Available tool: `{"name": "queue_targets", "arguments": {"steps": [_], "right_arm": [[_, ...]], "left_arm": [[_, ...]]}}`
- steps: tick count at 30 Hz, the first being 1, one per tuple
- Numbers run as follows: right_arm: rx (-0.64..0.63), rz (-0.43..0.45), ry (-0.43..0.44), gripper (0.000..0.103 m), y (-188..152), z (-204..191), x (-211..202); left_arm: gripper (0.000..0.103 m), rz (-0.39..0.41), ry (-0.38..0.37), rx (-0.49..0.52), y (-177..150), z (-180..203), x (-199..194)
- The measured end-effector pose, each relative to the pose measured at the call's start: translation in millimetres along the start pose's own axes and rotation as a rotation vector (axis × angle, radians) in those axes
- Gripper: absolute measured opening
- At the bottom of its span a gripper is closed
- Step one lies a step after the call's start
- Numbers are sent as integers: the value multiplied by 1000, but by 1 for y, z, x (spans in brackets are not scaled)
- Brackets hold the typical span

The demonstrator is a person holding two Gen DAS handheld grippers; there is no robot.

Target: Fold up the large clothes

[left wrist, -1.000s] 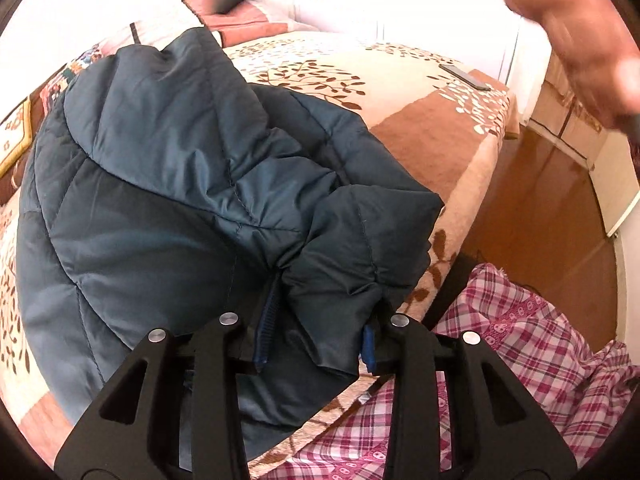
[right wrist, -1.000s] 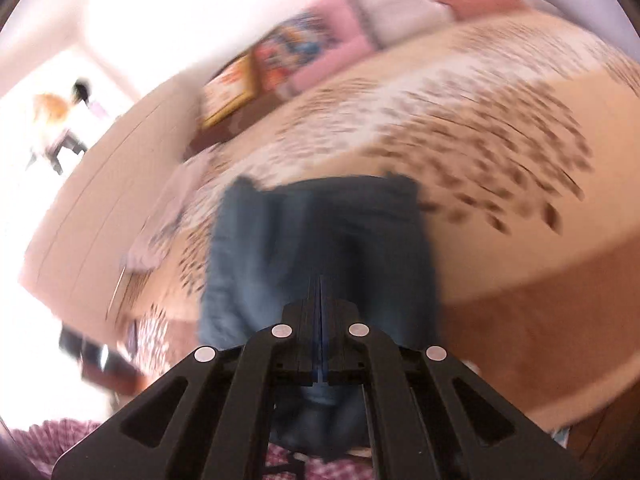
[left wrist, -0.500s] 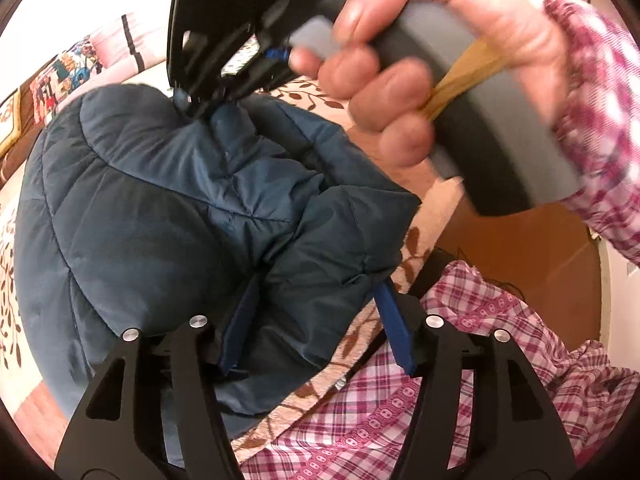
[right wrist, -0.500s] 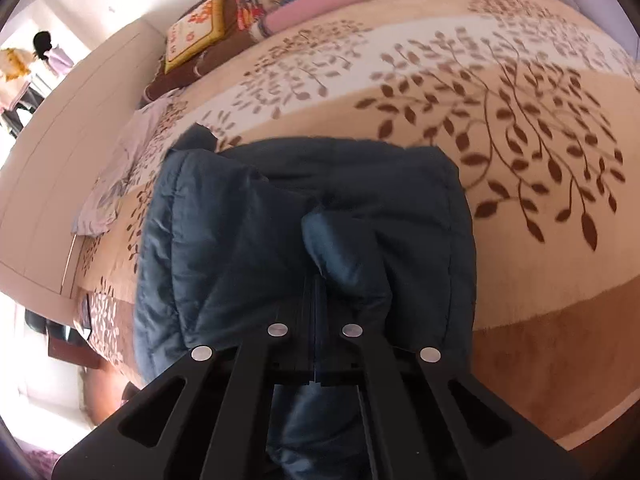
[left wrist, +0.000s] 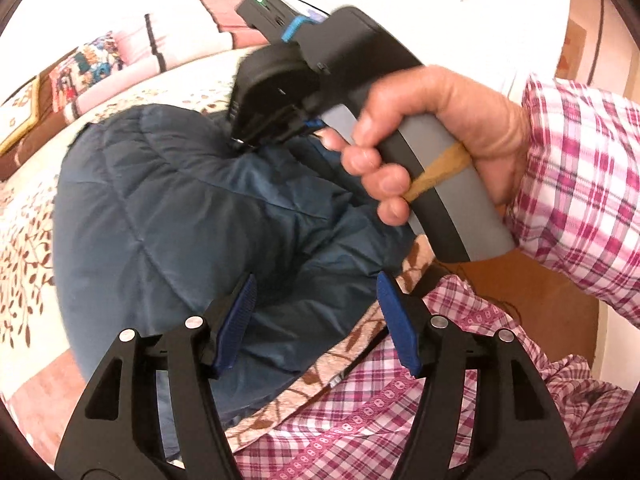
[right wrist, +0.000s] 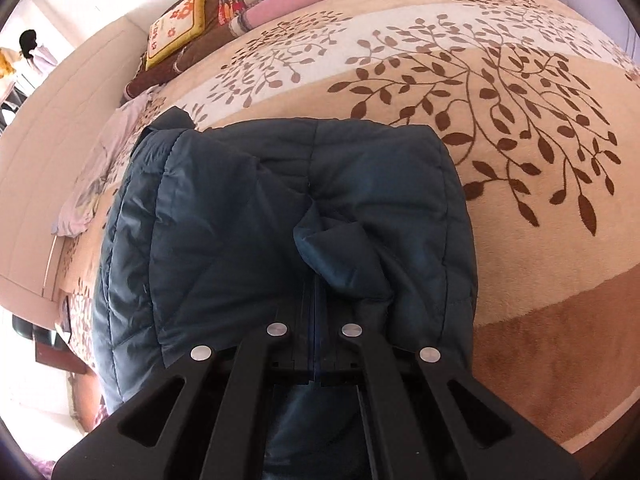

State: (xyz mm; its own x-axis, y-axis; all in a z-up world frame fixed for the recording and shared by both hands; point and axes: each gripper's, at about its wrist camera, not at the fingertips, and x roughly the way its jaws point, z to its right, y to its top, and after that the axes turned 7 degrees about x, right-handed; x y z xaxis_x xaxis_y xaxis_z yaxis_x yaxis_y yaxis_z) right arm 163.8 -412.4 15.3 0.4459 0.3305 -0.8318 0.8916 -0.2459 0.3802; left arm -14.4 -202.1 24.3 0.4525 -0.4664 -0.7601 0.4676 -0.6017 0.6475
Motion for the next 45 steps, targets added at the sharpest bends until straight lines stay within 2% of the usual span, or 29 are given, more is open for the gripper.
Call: {"name": "queue_targets", "arguments": {"steps": [7, 9, 11, 16, 20, 25, 31, 33, 34, 35, 36, 37, 38, 39, 42, 43, 44, 45], "right_arm": [[7, 20, -26, 0, -3, -4, -5], [9, 25, -38, 0, -4, -6, -10], [1, 34, -49, 0, -6, -11, -17], [-26, 71, -53, 0, -13, -20, -37], [-17, 95, -12, 0, -24, -20, -56], [-26, 151, 39, 0, -52, -22, -90], [-52, 205, 6, 1, -100, -15, -121], [-64, 207, -23, 9, -111, -12, -123], [-71, 200, -49, 28, -118, -10, -122], [-77, 198, -63, 51, -122, -7, -121], [-82, 205, -67, 57, -126, -6, -121], [-93, 214, -55, 55, -130, -5, -121], [-103, 217, -44, 47, -133, -5, -121], [-112, 217, -34, 44, -134, -6, -120], [-125, 183, -43, 28, -133, -6, -106], [-132, 164, -60, 15, -134, -4, -99], [-131, 142, -69, 7, -135, -1, -93], [-126, 121, -78, 5, -137, 2, -87]], "left_arm": [[63, 33, 49, -37, -1, -11, -13], [69, 43, 64, -45, -3, -11, -18], [70, 52, 76, -54, -1, -19, -17], [70, 60, 76, -86, -5, -25, -20], [70, 66, 76, -94, -8, -26, -22], [70, 74, 76, -97, -11, -26, -26], [70, 110, 80, -147, -18, -43, -48], [71, 126, 83, -181, -23, -52, -57], [72, 129, 89, -201, -26, -57, -62], [74, 133, 96, -219, -30, -61, -66], [74, 136, 101, -231, -33, -64, -69], [74, 138, 109, -244, -37, -67, -72], [74, 141, 120, -258, -41, -71, -75], [74, 141, 129, -267, -45, -74, -77], [74, 126, 162, -306, -56, -85, -80], [74, 121, 174, -326, -60, -90, -80], [74, 115, 185, -347, -64, -94, -80], [74, 110, 194, -365, -67, -99, -80]]}}
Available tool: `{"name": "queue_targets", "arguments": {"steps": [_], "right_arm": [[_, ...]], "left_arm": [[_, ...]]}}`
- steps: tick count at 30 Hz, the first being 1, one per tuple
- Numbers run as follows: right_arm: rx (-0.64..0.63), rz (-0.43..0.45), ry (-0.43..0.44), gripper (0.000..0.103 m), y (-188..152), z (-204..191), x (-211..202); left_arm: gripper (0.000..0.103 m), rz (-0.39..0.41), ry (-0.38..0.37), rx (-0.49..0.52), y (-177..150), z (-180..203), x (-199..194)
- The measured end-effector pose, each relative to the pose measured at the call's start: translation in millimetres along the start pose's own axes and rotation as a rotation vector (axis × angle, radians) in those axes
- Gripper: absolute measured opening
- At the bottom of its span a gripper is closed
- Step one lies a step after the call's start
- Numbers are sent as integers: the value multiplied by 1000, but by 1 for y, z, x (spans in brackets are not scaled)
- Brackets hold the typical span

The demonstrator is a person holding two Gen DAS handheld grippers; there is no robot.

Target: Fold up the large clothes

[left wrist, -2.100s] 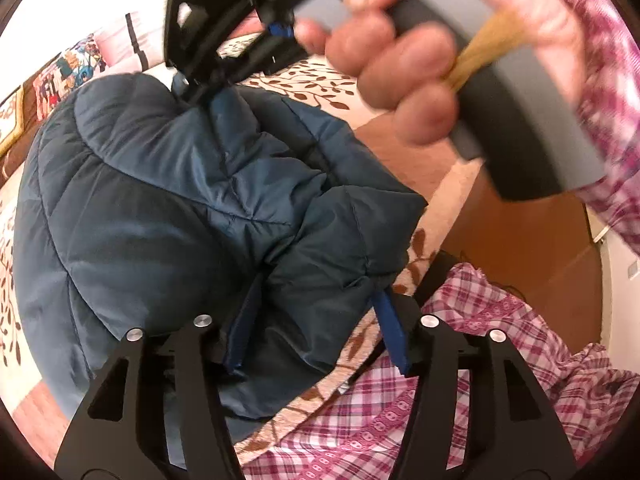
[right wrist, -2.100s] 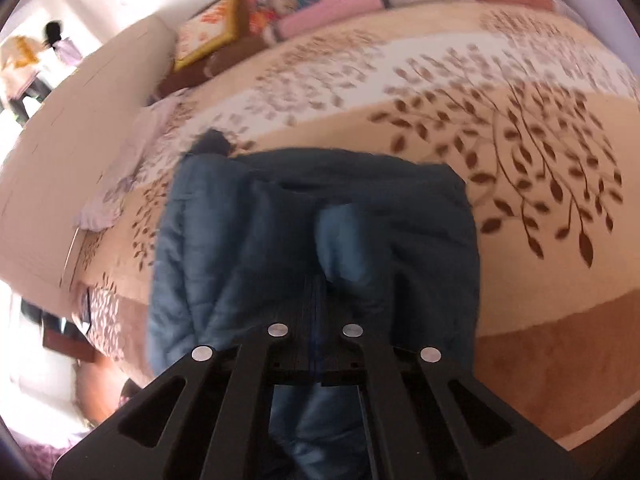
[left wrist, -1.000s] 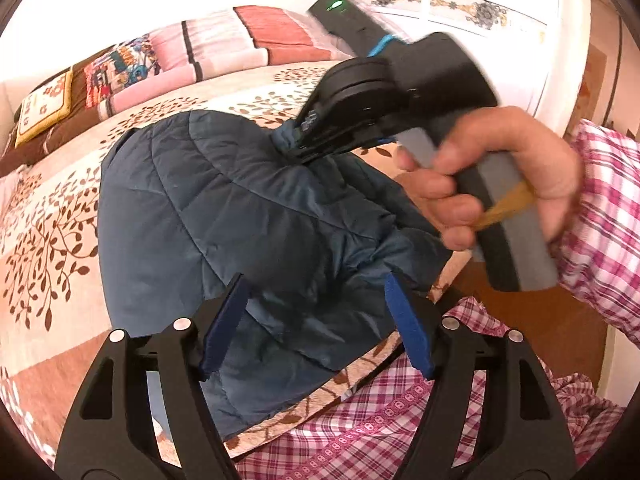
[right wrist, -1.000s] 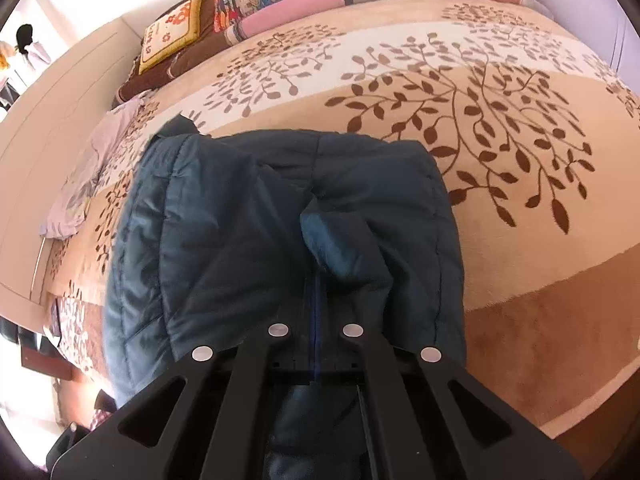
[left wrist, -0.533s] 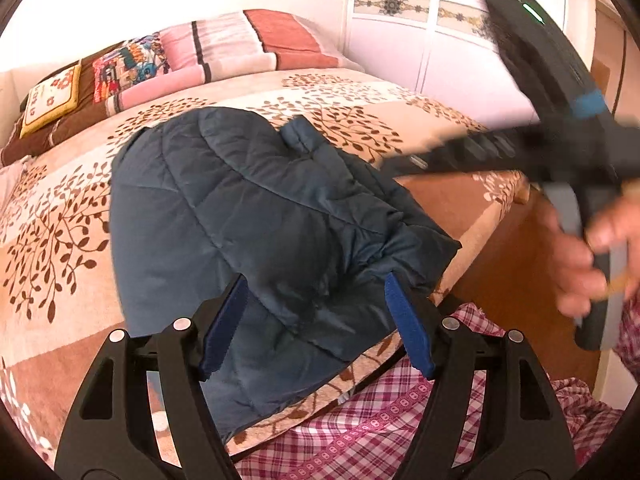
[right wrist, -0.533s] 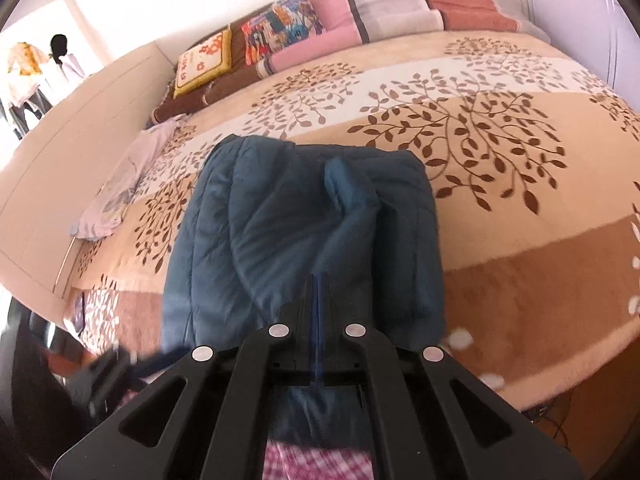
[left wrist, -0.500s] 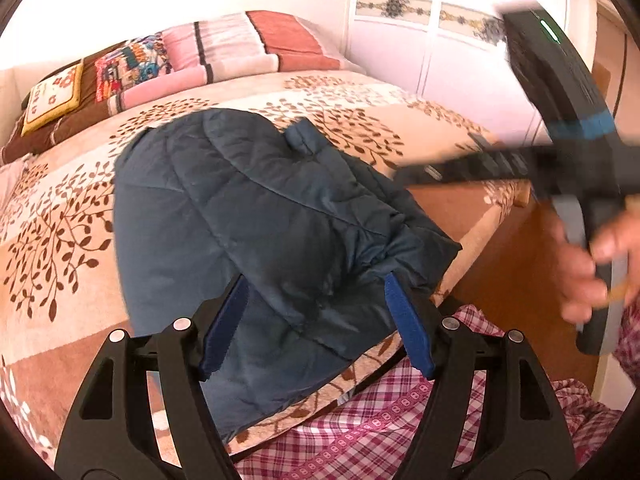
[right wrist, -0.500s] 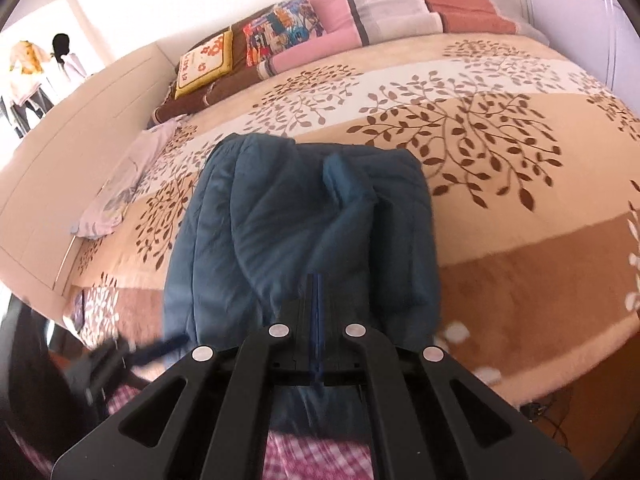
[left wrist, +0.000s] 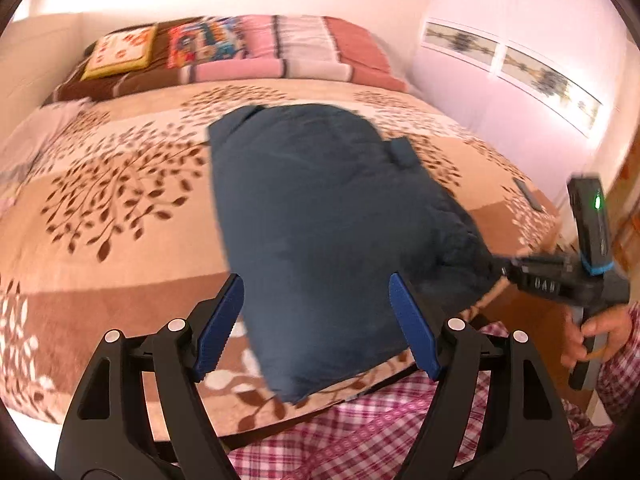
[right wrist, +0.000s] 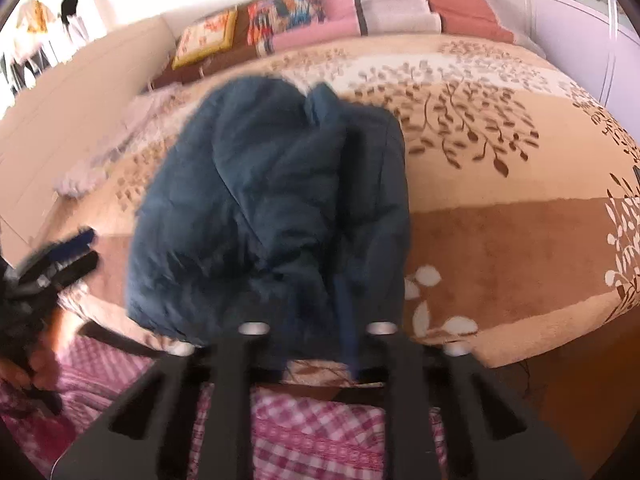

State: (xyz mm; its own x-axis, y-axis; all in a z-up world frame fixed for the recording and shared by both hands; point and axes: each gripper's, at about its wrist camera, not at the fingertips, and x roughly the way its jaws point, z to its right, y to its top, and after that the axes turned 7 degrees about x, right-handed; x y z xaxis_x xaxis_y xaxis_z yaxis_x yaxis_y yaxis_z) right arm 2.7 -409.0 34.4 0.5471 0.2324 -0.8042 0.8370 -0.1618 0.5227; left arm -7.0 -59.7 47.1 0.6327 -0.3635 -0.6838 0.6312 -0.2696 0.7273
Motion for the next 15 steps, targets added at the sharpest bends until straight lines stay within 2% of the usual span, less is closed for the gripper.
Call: {"name": "queue_targets", "arguments": {"steps": [5, 10, 15], "right_arm": [[63, -80, -8, 2, -14, 16, 26], [107, -124, 3, 2, -27, 28, 47], [144, -141, 41, 2, -29, 38, 52]], "left_arm": [[74, -31, 41, -84, -6, -24, 8], [75, -62, 29, -194, -11, -47, 14], [84, -122, -60, -295, -18, -56, 33]]}}
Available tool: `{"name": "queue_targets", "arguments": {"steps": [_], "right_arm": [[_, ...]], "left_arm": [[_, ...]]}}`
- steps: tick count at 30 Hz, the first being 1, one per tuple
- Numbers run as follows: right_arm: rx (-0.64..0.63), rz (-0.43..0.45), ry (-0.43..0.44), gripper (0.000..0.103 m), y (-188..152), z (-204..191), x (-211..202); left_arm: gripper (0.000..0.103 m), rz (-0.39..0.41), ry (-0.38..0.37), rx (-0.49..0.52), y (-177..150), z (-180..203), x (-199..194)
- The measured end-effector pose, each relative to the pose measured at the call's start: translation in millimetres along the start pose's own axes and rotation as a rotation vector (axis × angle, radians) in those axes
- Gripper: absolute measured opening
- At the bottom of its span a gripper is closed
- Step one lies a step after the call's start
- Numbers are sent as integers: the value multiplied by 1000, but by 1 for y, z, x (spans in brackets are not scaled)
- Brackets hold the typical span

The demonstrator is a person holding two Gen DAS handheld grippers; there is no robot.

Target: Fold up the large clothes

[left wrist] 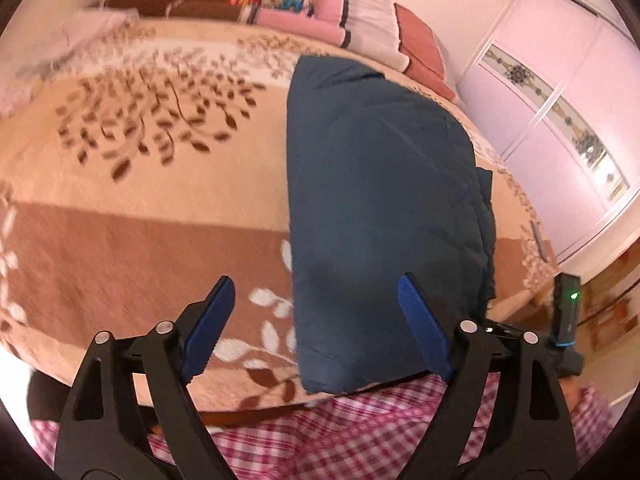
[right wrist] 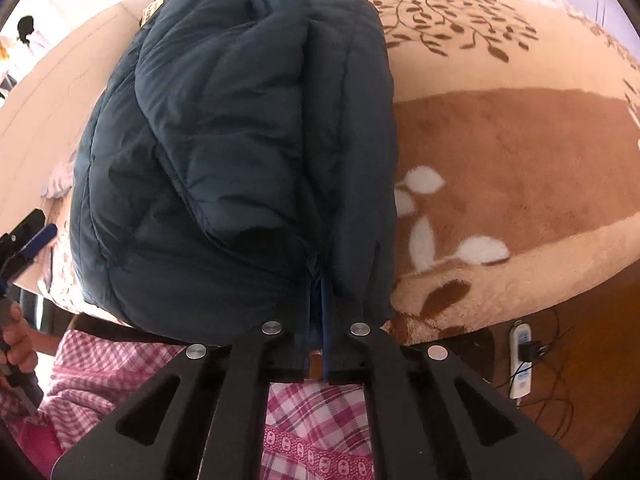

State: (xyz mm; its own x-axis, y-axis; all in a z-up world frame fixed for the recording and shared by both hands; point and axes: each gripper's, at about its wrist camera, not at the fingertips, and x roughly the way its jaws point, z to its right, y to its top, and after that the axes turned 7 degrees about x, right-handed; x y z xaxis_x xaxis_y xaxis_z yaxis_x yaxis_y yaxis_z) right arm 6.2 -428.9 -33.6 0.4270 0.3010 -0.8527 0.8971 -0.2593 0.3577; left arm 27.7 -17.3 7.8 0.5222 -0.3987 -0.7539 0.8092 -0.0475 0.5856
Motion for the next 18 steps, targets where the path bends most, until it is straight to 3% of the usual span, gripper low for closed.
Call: {"name": "queue_targets", "arguments": {"steps": [7, 9, 15, 18], "right_arm": [[33, -8, 46, 2, -2, 12, 7], [33, -8, 51, 2, -3, 13, 7], [24, -4, 45, 2, -2, 12, 4], [7, -2, 26, 3, -2, 8, 2]], "left_arm": [[90, -109, -61, -32, -4, 6, 37], [95, -117, -84, -44, 0, 7, 47], [98, -141, -117, -51, 4, 13, 63], [98, -139, -97, 11, 4, 27, 64]]}}
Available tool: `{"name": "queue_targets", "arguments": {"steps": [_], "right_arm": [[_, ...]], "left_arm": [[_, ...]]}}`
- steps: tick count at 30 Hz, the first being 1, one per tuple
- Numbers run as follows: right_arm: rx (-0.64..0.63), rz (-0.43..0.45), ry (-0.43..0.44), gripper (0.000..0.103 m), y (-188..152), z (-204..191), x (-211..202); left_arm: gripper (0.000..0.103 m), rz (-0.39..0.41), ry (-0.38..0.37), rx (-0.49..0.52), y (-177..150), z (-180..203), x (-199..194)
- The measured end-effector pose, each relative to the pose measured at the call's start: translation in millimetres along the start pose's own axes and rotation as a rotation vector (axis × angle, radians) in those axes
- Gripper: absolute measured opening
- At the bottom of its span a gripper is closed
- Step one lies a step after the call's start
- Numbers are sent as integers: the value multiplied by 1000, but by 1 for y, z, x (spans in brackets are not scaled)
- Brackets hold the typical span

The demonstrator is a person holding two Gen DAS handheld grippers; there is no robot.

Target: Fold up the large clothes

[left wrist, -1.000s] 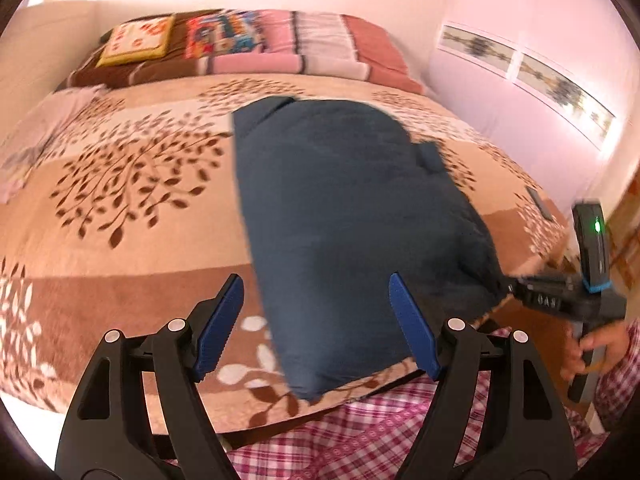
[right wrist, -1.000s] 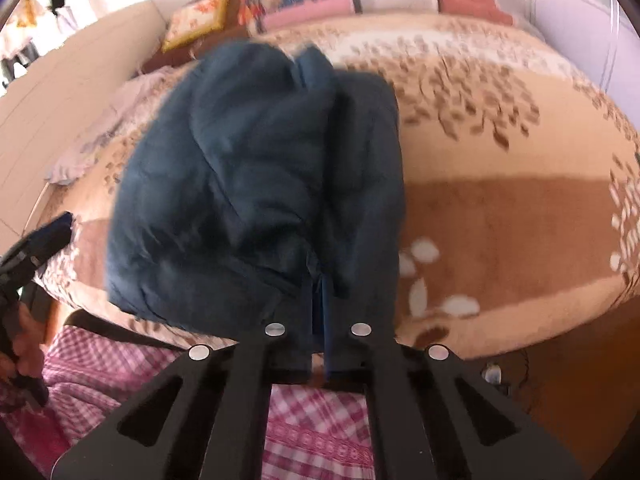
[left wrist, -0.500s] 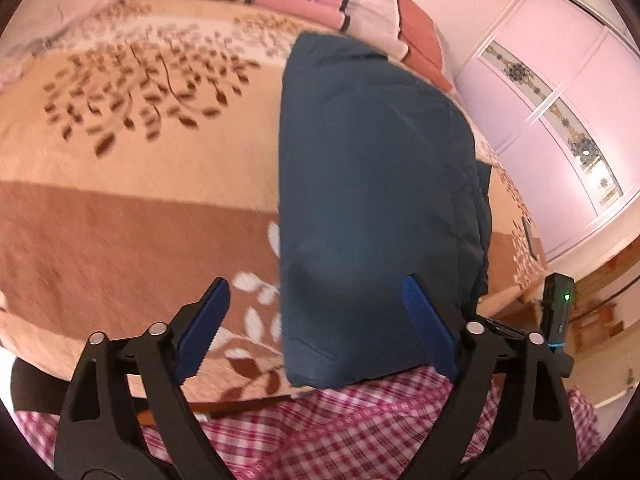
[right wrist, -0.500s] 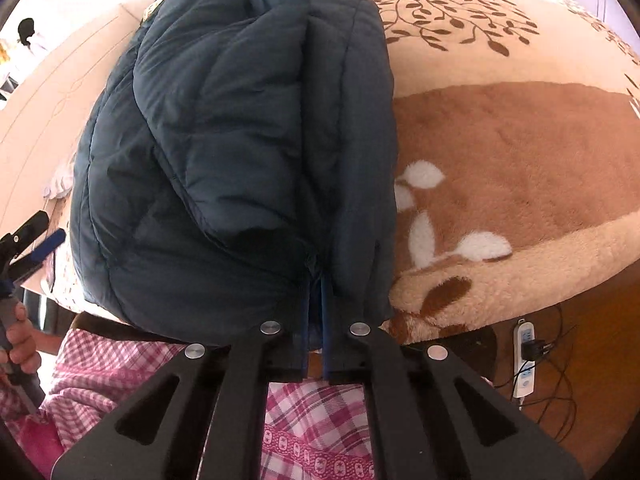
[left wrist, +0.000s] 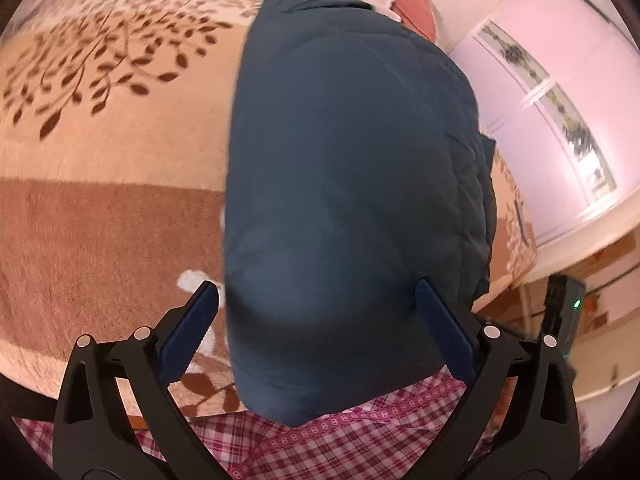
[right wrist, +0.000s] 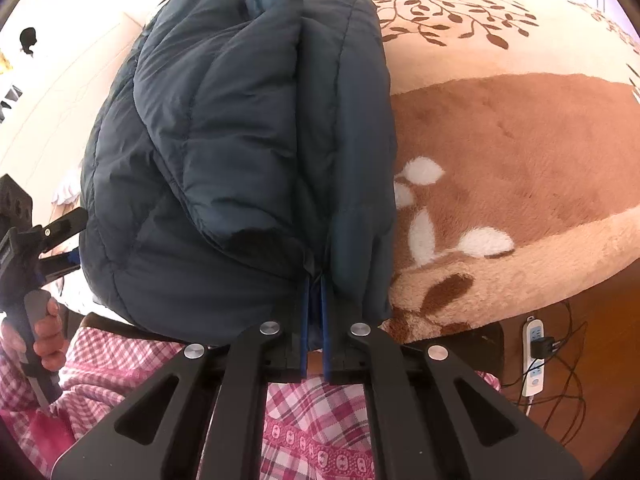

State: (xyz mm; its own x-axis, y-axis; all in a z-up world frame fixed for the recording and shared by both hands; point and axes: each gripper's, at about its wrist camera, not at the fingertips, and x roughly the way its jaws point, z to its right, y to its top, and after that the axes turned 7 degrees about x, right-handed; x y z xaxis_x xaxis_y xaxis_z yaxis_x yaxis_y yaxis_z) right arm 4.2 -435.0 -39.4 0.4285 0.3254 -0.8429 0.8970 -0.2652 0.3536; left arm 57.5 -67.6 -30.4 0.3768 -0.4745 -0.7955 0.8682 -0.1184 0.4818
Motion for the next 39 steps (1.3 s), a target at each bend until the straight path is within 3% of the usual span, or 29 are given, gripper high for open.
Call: {"name": "queue_targets", "arguments": {"steps": [4, 12, 17, 18, 19, 21, 22, 27, 33, 36, 38, 39], "right_arm": [[-13, -3, -13, 6, 0, -5, -1], [25, -21, 35, 11, 4, -1, -5], [58, -41, 93, 20, 11, 1, -19], [80, -18, 144, 31, 14, 4, -31], [101, 14, 181, 49, 18, 7, -42], [137, 93, 184, 76, 26, 15, -58], [148, 123, 163, 80, 32, 19, -62], [218, 28, 152, 80, 62, 33, -21], [305, -96, 212, 86, 76, 42, 30], [345, -152, 294, 86, 77, 51, 44], [321, -162, 319, 82, 75, 49, 47], [300, -178, 336, 71, 74, 46, 50]], "left_arm": [[95, 0, 80, 89, -3, 17, 5], [68, -10, 105, 98, -2, 13, 8], [66, -8, 104, 92, -2, 9, 7], [66, -8, 103, 91, -2, 9, 7], [67, -8, 104, 92, -2, 9, 8], [67, -9, 107, 96, -1, 9, 9], [68, -9, 106, 95, -2, 10, 8], [69, -13, 101, 94, -3, 11, 8], [72, -25, 94, 90, -2, 9, 11], [72, -28, 89, 94, 0, 7, 13], [72, -30, 91, 103, 1, 8, 13], [72, -31, 96, 115, 1, 9, 13]]}}
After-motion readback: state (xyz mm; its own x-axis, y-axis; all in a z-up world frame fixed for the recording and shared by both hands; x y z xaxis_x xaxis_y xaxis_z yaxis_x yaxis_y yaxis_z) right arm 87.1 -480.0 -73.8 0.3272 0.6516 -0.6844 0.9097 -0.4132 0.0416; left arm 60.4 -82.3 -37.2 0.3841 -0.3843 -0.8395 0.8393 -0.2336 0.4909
